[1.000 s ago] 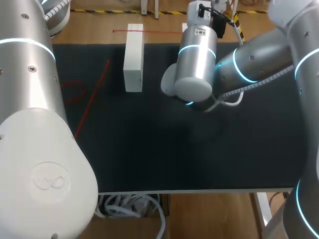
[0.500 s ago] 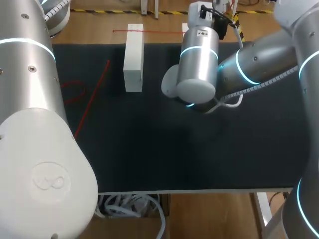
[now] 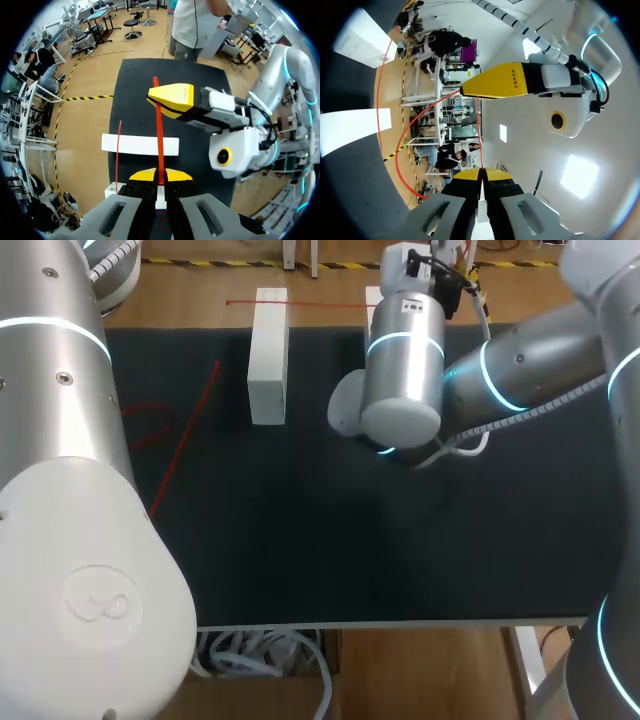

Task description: Grab the tape and strap the tape.

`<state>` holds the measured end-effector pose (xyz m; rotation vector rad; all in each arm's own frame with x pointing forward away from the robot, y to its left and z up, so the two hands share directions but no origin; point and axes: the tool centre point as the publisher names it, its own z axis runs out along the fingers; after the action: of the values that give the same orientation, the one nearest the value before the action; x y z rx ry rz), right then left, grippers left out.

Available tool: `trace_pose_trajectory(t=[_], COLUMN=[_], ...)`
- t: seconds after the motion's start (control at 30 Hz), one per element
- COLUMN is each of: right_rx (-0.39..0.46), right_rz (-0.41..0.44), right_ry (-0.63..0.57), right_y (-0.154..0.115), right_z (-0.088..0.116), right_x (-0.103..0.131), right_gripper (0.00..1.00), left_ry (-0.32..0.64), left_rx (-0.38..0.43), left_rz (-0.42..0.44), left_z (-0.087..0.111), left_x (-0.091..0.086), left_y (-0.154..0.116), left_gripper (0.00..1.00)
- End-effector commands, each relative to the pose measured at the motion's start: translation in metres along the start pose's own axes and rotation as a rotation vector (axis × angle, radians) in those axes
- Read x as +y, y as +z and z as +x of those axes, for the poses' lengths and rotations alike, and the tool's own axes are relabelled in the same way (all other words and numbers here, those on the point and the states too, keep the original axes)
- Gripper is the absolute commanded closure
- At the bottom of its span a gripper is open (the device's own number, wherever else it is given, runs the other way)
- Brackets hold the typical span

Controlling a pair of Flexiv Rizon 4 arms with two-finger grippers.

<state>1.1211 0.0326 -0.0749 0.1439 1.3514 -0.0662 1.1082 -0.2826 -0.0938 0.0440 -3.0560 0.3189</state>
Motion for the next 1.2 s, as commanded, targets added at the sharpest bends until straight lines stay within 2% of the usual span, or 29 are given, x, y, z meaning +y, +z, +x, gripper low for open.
trace_pose_trajectory(t=[0.03, 0.43, 1.2], right_rx=[0.01, -0.007, -0.001], right_rz=[-0.008, -0.003, -0.012], right_ry=[-0.001, -0.037, -0.067], right_y=[0.002, 0.004, 0.006], right_z=[-0.005, -0.006, -0.001], right_x=[-0.004, -0.005, 0.01], right_gripper=[1.0, 1.0, 1.0], left_ry=[-0.001, -0.001, -0.001], left_rx=[0.008, 0.008, 0.008], left_rz=[-0.01, -0.01, -0.01], left_z=[-0.003, -0.003, -0.003], left_x=[-0.003, -0.003, -0.003], left_y=[-0.003, -0.003, -0.003], left_gripper=[1.0, 1.0, 1.0])
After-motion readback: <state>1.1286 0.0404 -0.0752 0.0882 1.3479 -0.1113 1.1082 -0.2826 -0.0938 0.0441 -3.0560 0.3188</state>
